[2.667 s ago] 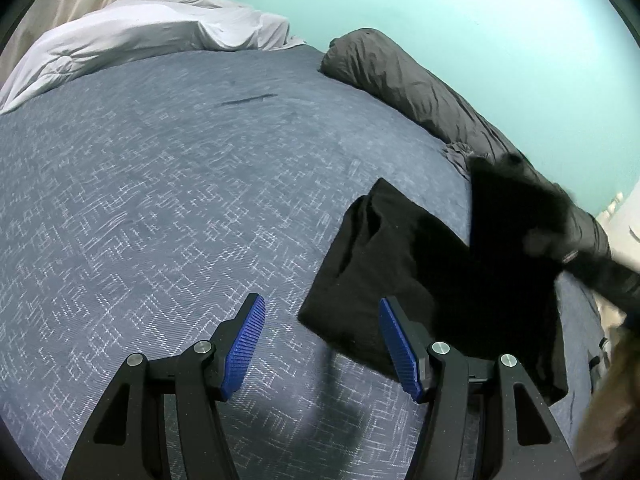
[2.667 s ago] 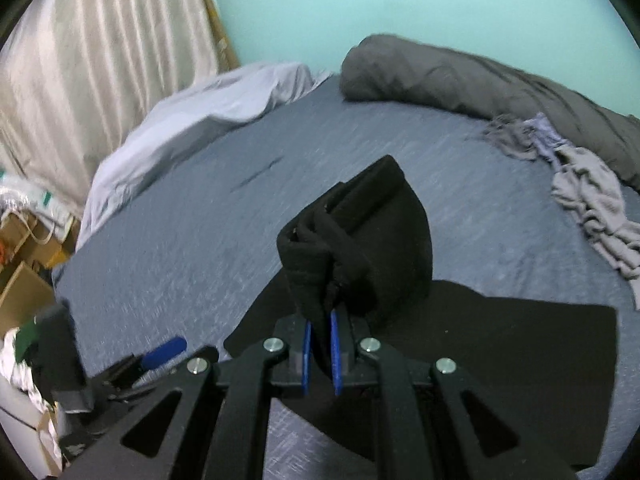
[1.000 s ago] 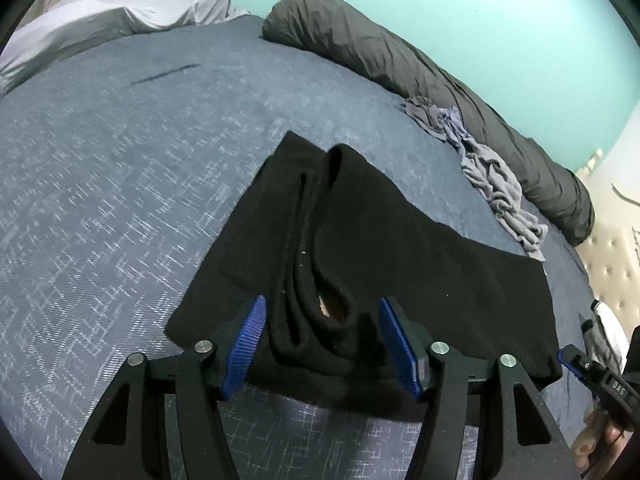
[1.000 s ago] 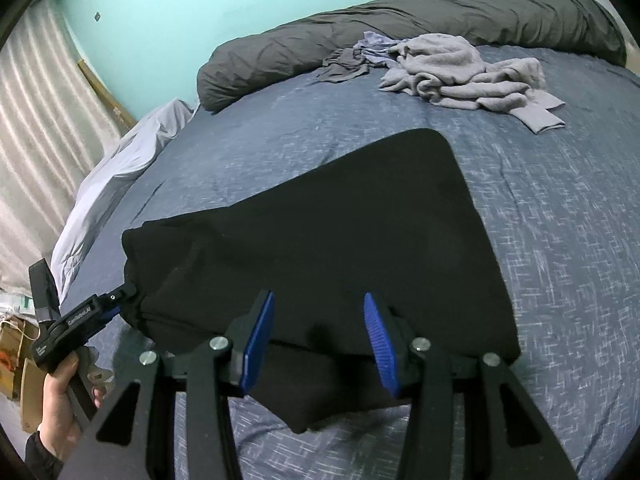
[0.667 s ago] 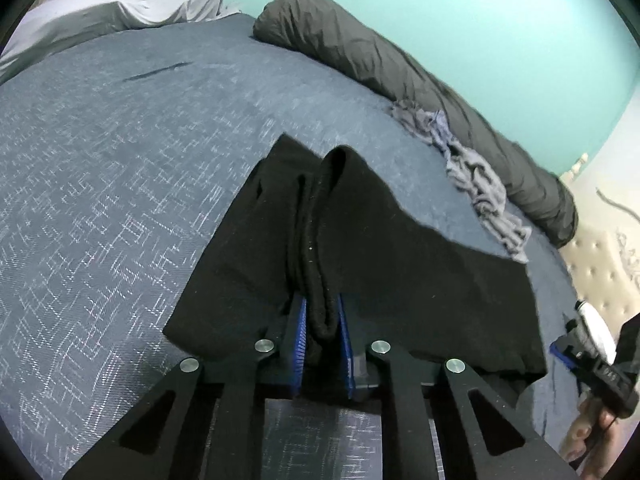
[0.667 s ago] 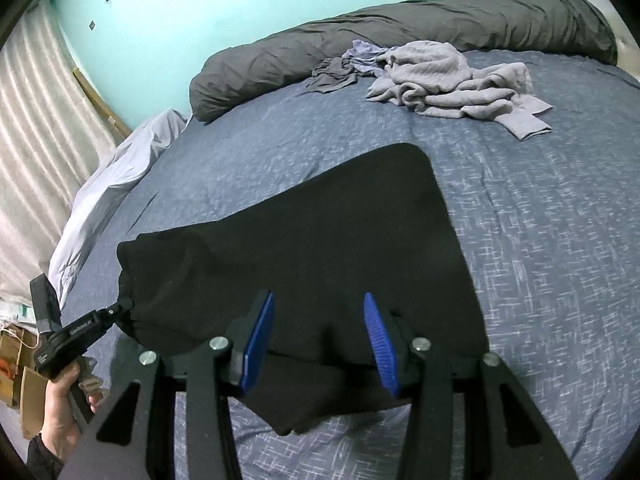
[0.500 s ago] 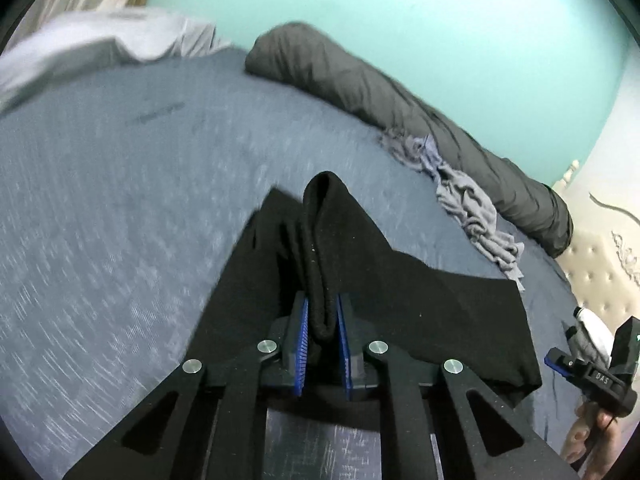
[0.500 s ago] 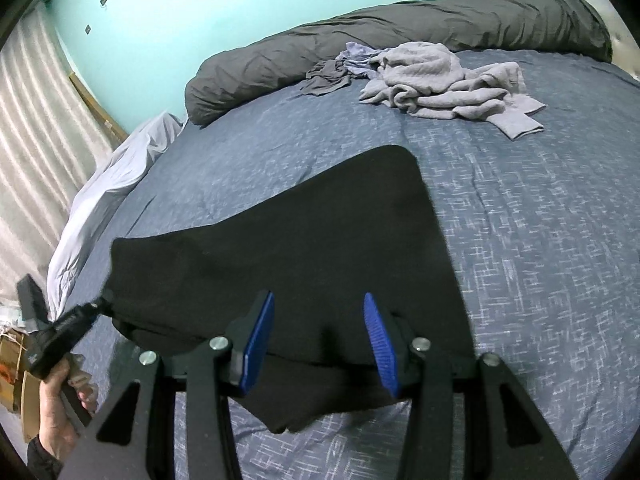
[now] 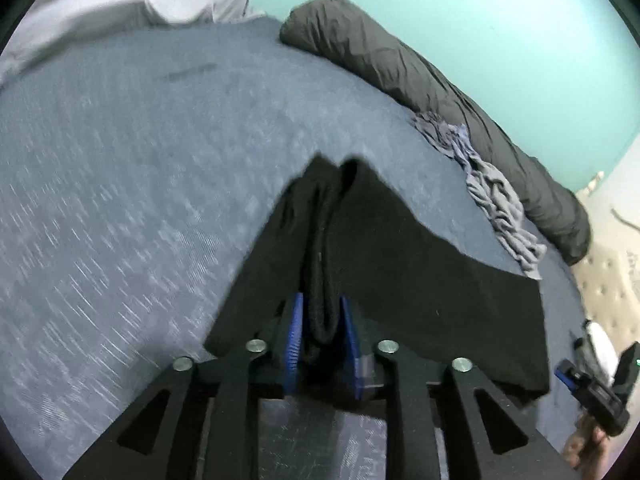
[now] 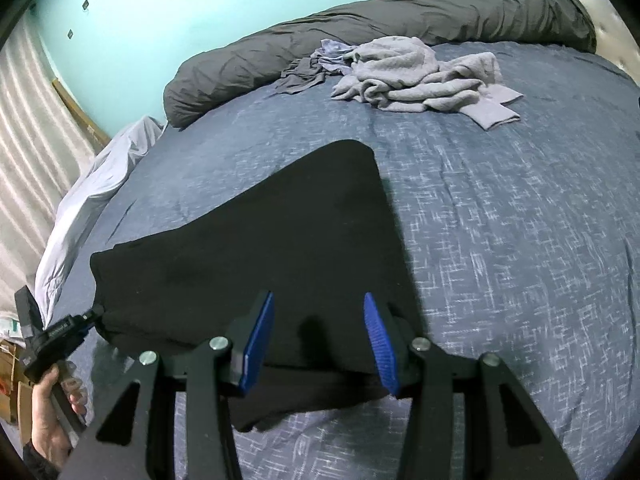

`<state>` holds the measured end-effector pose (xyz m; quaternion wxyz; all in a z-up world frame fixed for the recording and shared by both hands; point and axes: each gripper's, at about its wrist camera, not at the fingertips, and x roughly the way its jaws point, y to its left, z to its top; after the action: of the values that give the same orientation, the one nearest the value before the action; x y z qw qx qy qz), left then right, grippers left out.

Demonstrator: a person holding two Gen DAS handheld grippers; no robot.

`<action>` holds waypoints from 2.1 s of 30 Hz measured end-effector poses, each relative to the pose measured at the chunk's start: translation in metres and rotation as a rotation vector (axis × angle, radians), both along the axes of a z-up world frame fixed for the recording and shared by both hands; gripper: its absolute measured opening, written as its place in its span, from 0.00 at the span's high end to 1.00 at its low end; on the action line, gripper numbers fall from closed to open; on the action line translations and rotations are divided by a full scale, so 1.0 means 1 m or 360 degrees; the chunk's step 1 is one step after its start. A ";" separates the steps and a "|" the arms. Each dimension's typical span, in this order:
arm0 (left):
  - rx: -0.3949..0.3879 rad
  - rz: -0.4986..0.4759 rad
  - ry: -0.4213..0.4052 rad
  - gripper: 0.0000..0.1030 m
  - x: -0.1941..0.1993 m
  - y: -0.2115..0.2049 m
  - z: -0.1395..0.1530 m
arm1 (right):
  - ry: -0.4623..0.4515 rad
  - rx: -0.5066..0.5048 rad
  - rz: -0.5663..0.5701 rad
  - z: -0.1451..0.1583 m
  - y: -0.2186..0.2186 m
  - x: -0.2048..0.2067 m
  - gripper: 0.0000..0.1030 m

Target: Fold clothes

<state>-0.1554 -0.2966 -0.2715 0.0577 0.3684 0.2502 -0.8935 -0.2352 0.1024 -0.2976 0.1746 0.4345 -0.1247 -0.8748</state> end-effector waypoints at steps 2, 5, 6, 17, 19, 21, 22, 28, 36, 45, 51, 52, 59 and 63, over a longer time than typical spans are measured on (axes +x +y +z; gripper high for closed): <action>-0.0061 0.0013 0.0053 0.59 -0.003 0.001 0.011 | -0.0002 -0.0005 0.0001 -0.003 0.003 0.003 0.54; -0.0093 0.0007 0.0102 0.53 -0.016 0.003 0.020 | -0.0028 -0.0017 -0.0003 -0.009 0.008 0.006 0.54; -0.0095 0.0004 0.0108 0.53 -0.021 0.002 0.022 | -0.0042 -0.0025 -0.0008 -0.011 0.009 0.006 0.54; -0.0046 -0.0105 0.0032 0.87 -0.072 -0.008 0.000 | -0.0043 -0.0057 0.0011 -0.012 0.016 0.007 0.54; -0.0018 -0.0087 0.0074 0.89 -0.068 -0.012 0.002 | -0.0048 -0.0069 0.0006 -0.012 0.015 0.006 0.54; -0.0014 -0.0050 0.0124 0.91 -0.062 -0.016 0.008 | -0.0053 -0.0081 0.0000 -0.013 0.014 0.005 0.54; -0.0007 -0.0042 0.0121 0.91 -0.062 -0.017 0.007 | -0.0050 -0.0077 0.0008 -0.013 0.012 0.006 0.54; -0.0020 0.0006 0.0017 0.84 -0.067 -0.022 -0.008 | -0.0045 -0.0050 0.0021 -0.012 0.007 0.009 0.54; -0.0124 0.0030 0.0042 0.65 -0.044 -0.016 0.014 | -0.0019 -0.0076 0.0030 -0.005 -0.006 0.010 0.54; -0.0148 -0.0052 -0.0007 0.61 -0.023 0.001 0.005 | -0.0018 -0.0126 0.0271 -0.002 -0.102 -0.003 0.59; -0.0142 -0.0093 0.0001 0.61 -0.018 0.008 0.004 | -0.0091 0.0013 0.0294 -0.030 -0.153 -0.003 0.80; -0.0143 -0.0107 -0.0001 0.61 -0.018 0.010 0.003 | -0.0100 0.0055 0.0280 -0.036 -0.157 -0.003 0.83; -0.0170 -0.0135 -0.0020 0.61 -0.016 0.012 0.000 | -0.0106 0.0226 0.0221 -0.066 -0.170 -0.001 0.90; -0.0186 -0.0137 -0.0014 0.61 -0.013 0.013 0.001 | -0.0113 0.0290 0.0181 -0.071 -0.175 -0.001 0.90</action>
<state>-0.1687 -0.2837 -0.2708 0.0417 0.3787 0.1812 -0.9066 -0.2362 -0.0729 -0.3683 0.1793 0.4856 -0.0257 -0.8552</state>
